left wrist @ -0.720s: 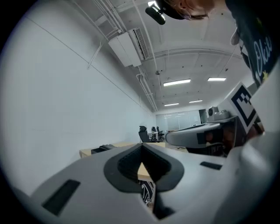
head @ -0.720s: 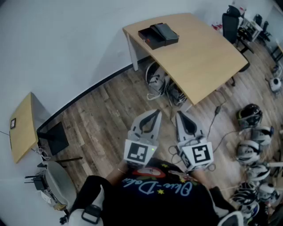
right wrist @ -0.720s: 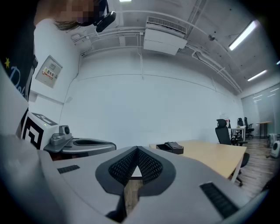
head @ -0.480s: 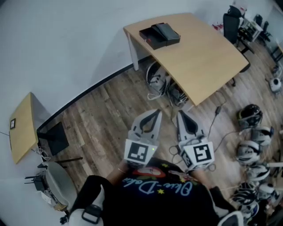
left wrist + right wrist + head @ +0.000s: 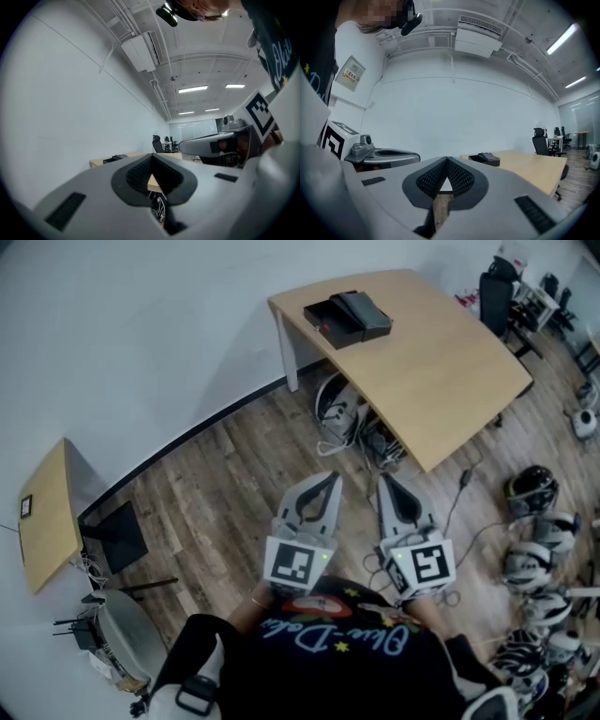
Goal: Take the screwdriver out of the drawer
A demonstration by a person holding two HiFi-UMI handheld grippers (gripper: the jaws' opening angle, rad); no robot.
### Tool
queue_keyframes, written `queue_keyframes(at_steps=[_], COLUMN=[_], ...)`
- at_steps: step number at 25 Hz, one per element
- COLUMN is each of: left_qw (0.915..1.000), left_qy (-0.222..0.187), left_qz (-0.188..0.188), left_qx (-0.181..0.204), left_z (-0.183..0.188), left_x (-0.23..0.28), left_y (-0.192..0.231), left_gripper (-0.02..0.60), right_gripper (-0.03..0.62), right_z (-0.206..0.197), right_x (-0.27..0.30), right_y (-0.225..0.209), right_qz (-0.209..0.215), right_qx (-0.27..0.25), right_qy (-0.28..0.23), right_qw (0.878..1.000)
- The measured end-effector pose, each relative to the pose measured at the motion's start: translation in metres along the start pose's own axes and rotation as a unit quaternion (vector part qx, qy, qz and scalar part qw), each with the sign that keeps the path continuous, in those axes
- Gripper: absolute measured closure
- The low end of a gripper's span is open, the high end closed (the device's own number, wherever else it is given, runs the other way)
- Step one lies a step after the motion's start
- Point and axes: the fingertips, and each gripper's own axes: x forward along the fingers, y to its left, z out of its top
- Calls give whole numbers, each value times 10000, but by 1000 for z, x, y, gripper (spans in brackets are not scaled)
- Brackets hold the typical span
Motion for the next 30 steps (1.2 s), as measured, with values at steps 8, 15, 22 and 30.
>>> queue_keyframes(at_steps=[8, 15, 22, 30], left_qw=[9998, 9996, 9977, 9949], left_qy=[60, 149, 137, 133], left_qz=[33, 209, 653, 966], left_qx=[-187, -103, 139, 263], left_z=[-8, -12, -7, 1], left_x=[5, 24, 58, 106], left_y=[20, 40, 86, 117], left_gripper=[581, 581, 581, 581], right_gripper=[594, 594, 594, 595], right_z=[1, 2, 13, 24], right_x=[16, 46, 102, 154], right_y=[-4, -23, -43, -74], right_qz=[-155, -99, 221, 546], right_qx=[8, 46, -28, -104], right_qy=[10, -62, -144, -193], right_qw=[9999, 9999, 9996, 9983])
